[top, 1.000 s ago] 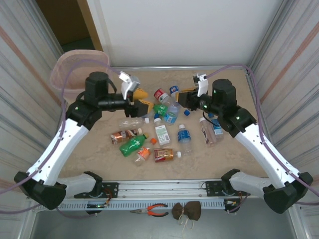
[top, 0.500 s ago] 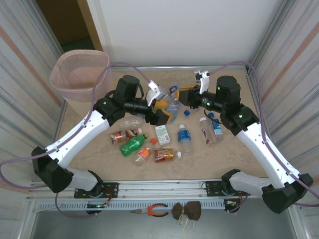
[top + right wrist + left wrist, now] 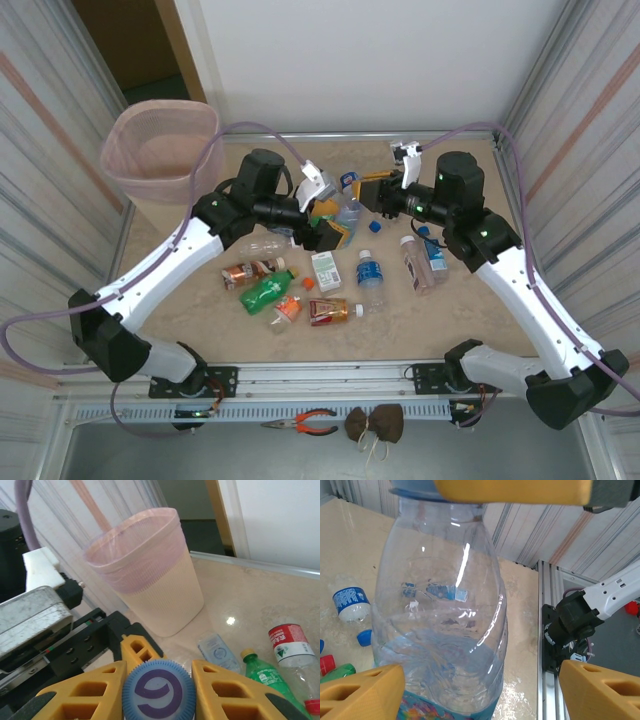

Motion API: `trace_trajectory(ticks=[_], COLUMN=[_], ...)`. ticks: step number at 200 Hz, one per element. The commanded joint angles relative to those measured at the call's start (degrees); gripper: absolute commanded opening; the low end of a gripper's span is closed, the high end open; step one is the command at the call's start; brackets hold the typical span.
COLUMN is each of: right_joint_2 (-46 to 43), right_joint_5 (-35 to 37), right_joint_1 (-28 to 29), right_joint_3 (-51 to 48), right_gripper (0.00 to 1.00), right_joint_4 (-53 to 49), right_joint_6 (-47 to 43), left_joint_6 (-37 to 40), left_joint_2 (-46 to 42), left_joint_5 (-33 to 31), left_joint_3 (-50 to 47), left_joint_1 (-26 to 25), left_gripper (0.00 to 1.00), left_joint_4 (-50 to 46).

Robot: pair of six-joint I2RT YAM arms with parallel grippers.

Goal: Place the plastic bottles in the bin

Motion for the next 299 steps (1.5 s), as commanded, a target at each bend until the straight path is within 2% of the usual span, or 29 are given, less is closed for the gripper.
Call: trace_trajectory(ticks=[1,53,109,192,222,248,253,258,284,299], right_joint_2=[-1.1,-0.5,0.0,0.9,1.2,1.2,1.2,1.1,0.3,-0.5], right_joint_5=[-8.2,-6.9,-6.5,-4.9,-4.9,-4.8,-4.8,-4.7,-3.4,-2.0], right_joint_1=[1.4,4.3,5.6,6.4,6.4,6.6,6.6,6.6,6.6,6.6], right_joint_3=[3.9,5.9,7.5,8.6,8.8,9.0,9.0,9.0,9.1,9.0], right_gripper=[0.00,0.00,0.00,0.00,0.00,0.00,0.06,0.18,0.57,0.69], right_joint_4=[1.3,-2.2,-2.9,-4.0,-3.8,-3.6,-3.5,-3.5,-3.8,-4.3], right_joint_6=[1.2,-1.7,-2.3,-3.4,-3.5,-3.4,-3.4,-3.5,-3.5,-3.9], left_joint_6=[2.5,2.0,2.9,7.6,8.1,7.9,7.9,7.9,7.5,7.2], left_joint_2=[1.5,0.7,-2.5,-5.2,-6.5,-7.0,-7.1,-7.2,-7.8,-8.4], left_joint_5=[0.0,-3.3,-2.3,8.5,9.2,8.3,8.0,7.8,4.7,1.7], left_joint_3=[1.5,0.6,-2.3,-4.3,-4.6,-4.4,-4.4,-4.4,-4.0,-3.6], left_joint_1=[0.1,1.7,3.7,4.2,4.3,4.3,4.3,4.4,4.4,4.4], left_gripper=[0.82,0.84,0.90,0.67,0.60,0.60,0.60,0.60,0.60,0.60], left_joint_4=[-0.2,0.4,1.8,1.5,1.4,0.9,0.9,0.8,0.3,-0.3])
